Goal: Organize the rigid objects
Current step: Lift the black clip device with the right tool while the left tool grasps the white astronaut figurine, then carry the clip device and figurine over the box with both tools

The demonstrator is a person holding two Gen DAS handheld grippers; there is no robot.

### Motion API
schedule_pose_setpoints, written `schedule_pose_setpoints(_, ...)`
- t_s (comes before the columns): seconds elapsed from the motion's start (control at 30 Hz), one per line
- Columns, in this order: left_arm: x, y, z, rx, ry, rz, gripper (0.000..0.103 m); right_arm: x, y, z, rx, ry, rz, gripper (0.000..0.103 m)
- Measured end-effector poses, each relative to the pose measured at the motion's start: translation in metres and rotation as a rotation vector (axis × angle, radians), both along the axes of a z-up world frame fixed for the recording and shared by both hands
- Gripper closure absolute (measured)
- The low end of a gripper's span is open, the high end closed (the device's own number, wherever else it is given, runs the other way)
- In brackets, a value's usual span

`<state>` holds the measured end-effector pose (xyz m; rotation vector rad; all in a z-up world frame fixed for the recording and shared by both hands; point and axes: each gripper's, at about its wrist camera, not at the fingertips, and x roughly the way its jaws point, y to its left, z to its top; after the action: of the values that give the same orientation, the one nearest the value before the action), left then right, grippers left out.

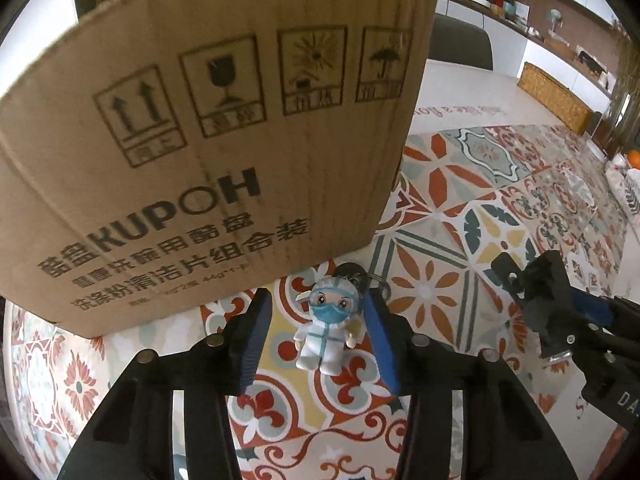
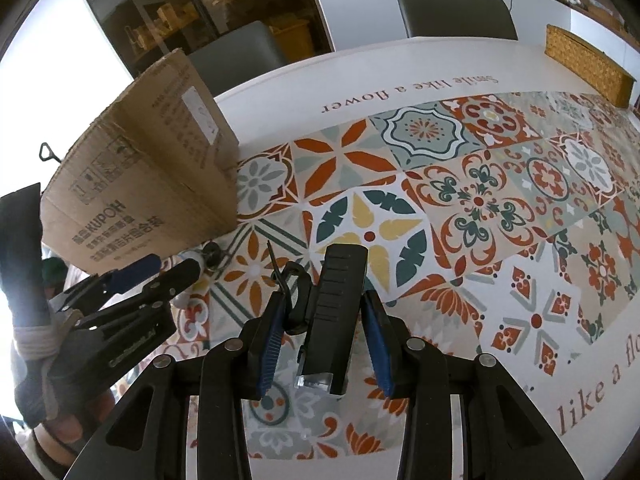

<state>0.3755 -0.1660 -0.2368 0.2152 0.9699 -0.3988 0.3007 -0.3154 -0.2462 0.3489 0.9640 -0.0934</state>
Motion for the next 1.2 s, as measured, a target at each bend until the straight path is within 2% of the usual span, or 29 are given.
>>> schedule_pose_setpoints(0.17,0.003,-0.006,-0.009,0.004,0.017,-0.008,0.059,0.002,-0.004,-0.006,0.012,0.009,-0.008,0.064)
schedule_pose_setpoints(0.23,0.005,-0.007,-0.012,-0.003,0.029,-0.009,0.067,0.002,-0.004,-0.007,0.014,0.012,-0.009,0.064)
schedule_pose_setpoints(0.3,0.005,-0.007,-0.014,-0.008,0.027,-0.009,0.068,0.003,-0.004,-0.009,0.018,0.016,-0.007,0.064)
schedule_pose_setpoints(0.4,0.006,-0.010,-0.014,-0.025,0.022,-0.014,0.076,0.004,-0.004,-0.011,0.024,0.020,-0.003,0.064)
schedule_pose_setpoints(0.47,0.005,-0.007,-0.013,-0.034,0.018,-0.015,0.076,0.004,-0.004,-0.010,0.025,0.016,-0.003,0.064)
schedule_pose_setpoints(0.83,-0.024,0.023,0.023,-0.094,-0.029,0.002,0.076,0.001,0.010,0.003,0.018,-0.009,0.038,0.064)
schedule_pose_setpoints(1.2,-0.051,0.061,0.074,-0.161,-0.090,0.069,0.076,-0.012,0.035,0.047,-0.015,-0.079,0.090,0.064)
